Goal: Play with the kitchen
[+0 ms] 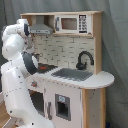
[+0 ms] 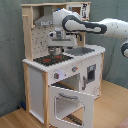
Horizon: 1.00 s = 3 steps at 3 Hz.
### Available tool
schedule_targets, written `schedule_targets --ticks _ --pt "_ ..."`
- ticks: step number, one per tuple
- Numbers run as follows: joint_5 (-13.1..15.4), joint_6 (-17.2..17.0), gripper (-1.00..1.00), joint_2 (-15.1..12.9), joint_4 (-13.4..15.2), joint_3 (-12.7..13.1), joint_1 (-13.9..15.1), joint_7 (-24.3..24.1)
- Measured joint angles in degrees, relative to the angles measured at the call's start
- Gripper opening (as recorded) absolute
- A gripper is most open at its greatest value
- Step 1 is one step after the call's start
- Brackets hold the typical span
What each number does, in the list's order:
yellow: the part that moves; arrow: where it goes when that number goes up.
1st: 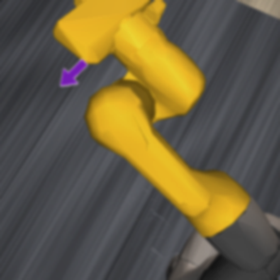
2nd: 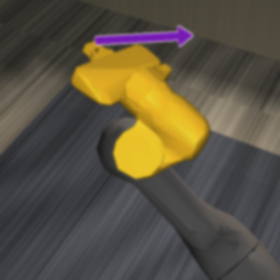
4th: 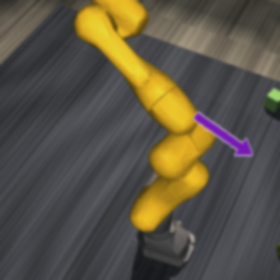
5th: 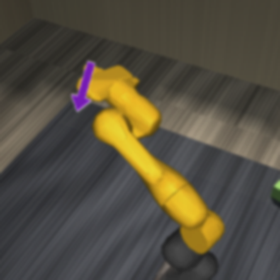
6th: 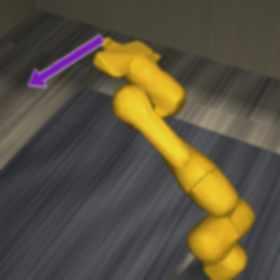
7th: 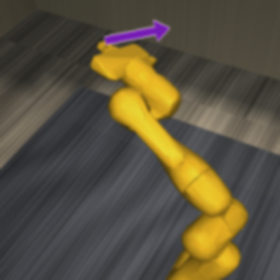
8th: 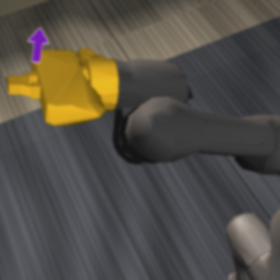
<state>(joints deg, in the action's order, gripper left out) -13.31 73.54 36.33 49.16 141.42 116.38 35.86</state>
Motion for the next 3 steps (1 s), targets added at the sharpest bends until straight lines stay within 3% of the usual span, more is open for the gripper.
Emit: schedule_targets --ticks 2,3 --pt "0.52 -9.66 -1.0 -1.79 2.02 -6.52 0.02 -0.18" --pt "3.89 -12.15 -1.0 -5.45 5.02 -7.01 -0.4 -0.19"
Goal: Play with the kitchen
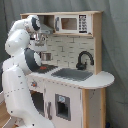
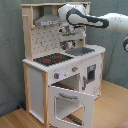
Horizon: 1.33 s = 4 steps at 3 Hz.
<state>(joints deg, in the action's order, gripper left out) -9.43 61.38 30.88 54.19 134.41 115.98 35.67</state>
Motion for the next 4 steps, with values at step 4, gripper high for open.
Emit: schedule_targets --ticks 4 --pt "10.81 4.38 -1.0 -13.46 18.22 0.01 -4.17 -1.11"
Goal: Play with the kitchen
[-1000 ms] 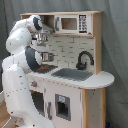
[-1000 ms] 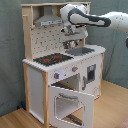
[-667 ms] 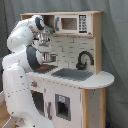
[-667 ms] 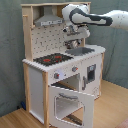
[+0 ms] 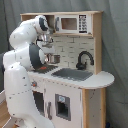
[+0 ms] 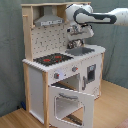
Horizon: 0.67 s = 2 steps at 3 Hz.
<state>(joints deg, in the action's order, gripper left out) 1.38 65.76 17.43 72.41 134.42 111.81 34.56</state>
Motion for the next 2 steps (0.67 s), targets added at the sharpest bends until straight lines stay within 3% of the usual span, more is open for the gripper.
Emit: schedule_targets --ticks 2 --pt "4.95 5.87 -1.0 -8.01 10.79 0.11 -2.66 -2.71"
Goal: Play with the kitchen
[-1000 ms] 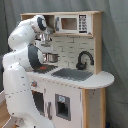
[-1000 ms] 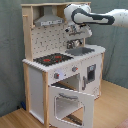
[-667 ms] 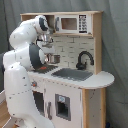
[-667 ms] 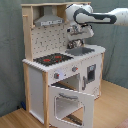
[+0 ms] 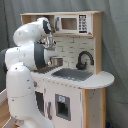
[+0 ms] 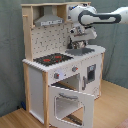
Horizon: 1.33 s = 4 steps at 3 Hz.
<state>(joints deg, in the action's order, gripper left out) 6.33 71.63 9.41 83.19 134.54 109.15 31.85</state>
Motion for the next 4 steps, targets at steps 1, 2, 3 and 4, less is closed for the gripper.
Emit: schedule_targets --ticks 1,2,3,4 --pt "1.83 2.45 -1.0 -2.94 3.98 0.14 -0.89 -1.29" --pt "3.72 4.94 -1.0 -5.89 7.84 0.34 -1.6 -2.64" --pt "5.74 7.4 -1.0 -8.8 11.56 0.66 -2.11 -4.04" --pt "8.73 10.69 -1.0 -12.97 16.34 1.19 -2.42 -5.95"
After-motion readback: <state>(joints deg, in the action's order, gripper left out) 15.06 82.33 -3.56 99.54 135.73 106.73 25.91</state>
